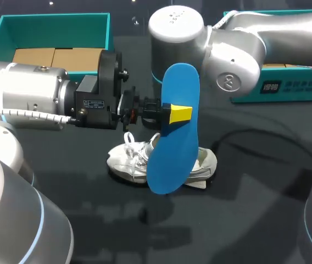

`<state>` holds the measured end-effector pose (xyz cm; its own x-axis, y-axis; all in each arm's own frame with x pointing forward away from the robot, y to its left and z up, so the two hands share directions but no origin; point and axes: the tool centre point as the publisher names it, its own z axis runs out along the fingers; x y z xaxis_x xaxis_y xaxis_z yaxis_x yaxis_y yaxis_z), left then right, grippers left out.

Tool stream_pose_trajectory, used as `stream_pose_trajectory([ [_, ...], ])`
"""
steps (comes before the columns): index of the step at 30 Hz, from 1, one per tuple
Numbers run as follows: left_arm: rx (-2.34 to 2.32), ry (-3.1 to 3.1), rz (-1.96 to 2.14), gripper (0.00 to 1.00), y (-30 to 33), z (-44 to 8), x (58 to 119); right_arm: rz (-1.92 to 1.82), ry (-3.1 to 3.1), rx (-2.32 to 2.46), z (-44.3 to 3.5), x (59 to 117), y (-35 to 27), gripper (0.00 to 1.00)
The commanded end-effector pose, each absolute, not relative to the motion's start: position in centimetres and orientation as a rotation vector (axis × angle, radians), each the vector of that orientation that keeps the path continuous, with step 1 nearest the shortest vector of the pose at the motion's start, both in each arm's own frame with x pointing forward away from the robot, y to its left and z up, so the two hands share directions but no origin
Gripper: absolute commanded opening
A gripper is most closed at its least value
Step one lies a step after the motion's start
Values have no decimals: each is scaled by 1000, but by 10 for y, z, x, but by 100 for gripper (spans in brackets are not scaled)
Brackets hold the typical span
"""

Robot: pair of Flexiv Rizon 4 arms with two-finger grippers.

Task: Take the shoe out of the shoebox, open the shoe tongue, remove and reinsert the insole, then place the shoe into the shoebox

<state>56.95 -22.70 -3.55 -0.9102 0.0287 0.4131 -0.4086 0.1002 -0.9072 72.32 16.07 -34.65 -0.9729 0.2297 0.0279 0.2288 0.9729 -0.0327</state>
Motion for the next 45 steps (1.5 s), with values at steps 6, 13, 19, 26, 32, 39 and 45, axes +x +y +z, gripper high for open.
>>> stream_pose_trajectory([
  [6, 376, -2058, 1875, 0, -229, -37, 569, -176, -3010, -747, -317, 701, 142, 0],
  [13, 376, -2058, 1875, 0, -229, -37, 569, -176, -3010, -747, -317, 701, 142, 0],
  [19, 376, -2058, 1875, 0, -229, -37, 569, -208, -2990, -865, -308, 696, 145, 0],
  [26, 376, -2058, 1875, 0, -229, -37, 569, -155, -2789, -1336, -288, 682, 152, 0],
  [32, 376, -2058, 1875, 0, -229, -37, 569, -43, -2568, -1636, -284, 674, 158, 0],
  [39, 376, -2058, 1875, 0, -229, -37, 569, -135, -2394, -1841, -291, 668, 155, 0],
  [45, 376, -2058, 1875, 0, -229, -37, 569, -221, -2272, -1944, -309, 668, 151, 0],
])
